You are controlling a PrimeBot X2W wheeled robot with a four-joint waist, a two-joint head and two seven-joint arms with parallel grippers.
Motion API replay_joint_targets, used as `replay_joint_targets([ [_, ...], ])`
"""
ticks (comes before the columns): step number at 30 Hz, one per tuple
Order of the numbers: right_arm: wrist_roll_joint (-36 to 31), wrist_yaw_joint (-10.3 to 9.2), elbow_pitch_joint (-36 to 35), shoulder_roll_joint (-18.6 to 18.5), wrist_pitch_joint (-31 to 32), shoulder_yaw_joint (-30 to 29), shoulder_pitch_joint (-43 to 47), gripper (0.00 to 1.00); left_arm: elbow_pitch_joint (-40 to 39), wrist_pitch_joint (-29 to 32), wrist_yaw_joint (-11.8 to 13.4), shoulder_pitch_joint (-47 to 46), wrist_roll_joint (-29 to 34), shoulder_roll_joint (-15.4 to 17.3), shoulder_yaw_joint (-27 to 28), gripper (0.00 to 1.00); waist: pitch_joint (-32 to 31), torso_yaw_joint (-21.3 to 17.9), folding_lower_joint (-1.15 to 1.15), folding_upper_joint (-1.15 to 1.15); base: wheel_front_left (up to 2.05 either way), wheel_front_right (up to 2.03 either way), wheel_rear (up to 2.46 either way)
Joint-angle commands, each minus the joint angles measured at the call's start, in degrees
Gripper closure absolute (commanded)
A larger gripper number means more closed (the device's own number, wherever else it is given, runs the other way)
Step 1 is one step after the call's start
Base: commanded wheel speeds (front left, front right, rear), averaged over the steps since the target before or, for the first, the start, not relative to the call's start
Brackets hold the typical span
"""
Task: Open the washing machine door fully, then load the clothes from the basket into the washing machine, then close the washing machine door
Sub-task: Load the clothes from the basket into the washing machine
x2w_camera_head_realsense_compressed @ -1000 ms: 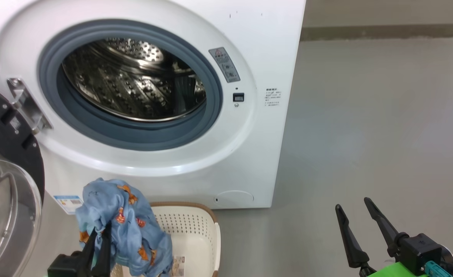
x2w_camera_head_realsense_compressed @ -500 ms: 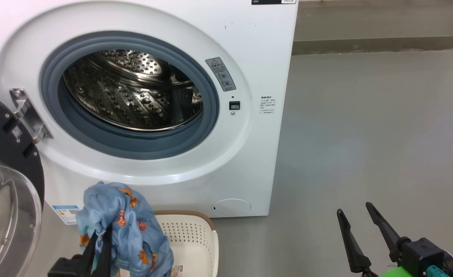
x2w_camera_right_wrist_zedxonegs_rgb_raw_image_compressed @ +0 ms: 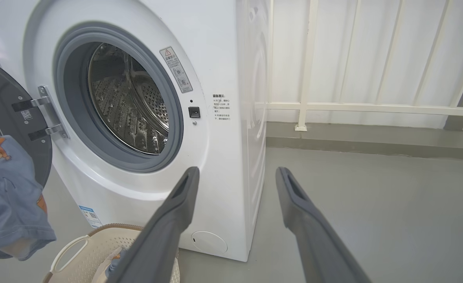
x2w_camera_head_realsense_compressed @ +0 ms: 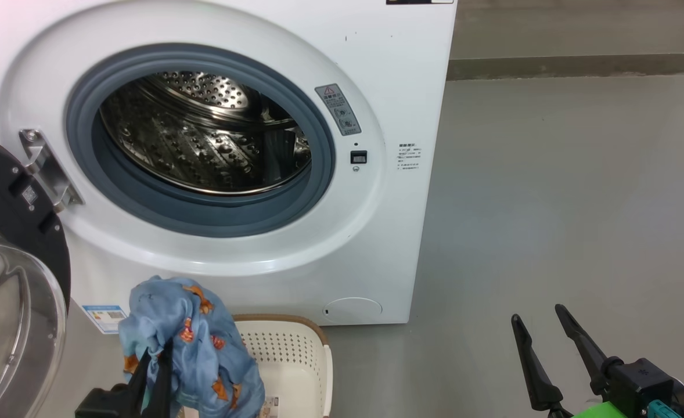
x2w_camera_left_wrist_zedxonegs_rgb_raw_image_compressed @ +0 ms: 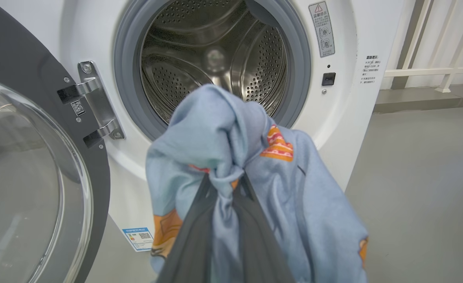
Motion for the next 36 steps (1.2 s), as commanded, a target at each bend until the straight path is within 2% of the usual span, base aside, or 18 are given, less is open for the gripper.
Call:
replay_joint_targets([
  [1,0.49,0.09,-1.38,-0.26,-0.2,1.38,-1.09,0.0,-1.19,-0.42,0.63,-2.49,-0.25,1.11,1.8,1.0,0.18,-0.03,0.0,0.0,0.0,0.0,0.0],
  [12,0.2,0.09,-2.47,-0.26,0.45,2.56,-1.54,0.0,1.78,-1.34,0.26,-5.35,-0.98,0.64,1.11,1.0,2.08,-0.48,0.0,0.0,0.0,0.0,0.0],
  [20,0.08,0.09,-3.73,-0.26,0.55,3.87,-4.08,0.0,6.46,-2.29,-0.85,-12.52,-2.28,-0.53,0.96,1.0,7.9,-1.85,0.0,0.0,0.0,0.0,0.0],
  [28,-0.71,0.09,-4.88,-0.26,-0.26,6.0,-10.77,0.0,17.85,-1.82,-4.42,-27.49,-6.77,-1.33,2.89,1.0,18.45,-3.82,0.0,0.0,0.0,0.0,0.0],
  [36,0.04,0.09,-3.75,-0.26,-2.3,7.92,-16.88,0.0,32.54,3.38,-9.18,-46.62,-11.02,1.34,3.68,1.0,28.57,-6.54,0.0,0.0,0.0,0.0,0.0],
])
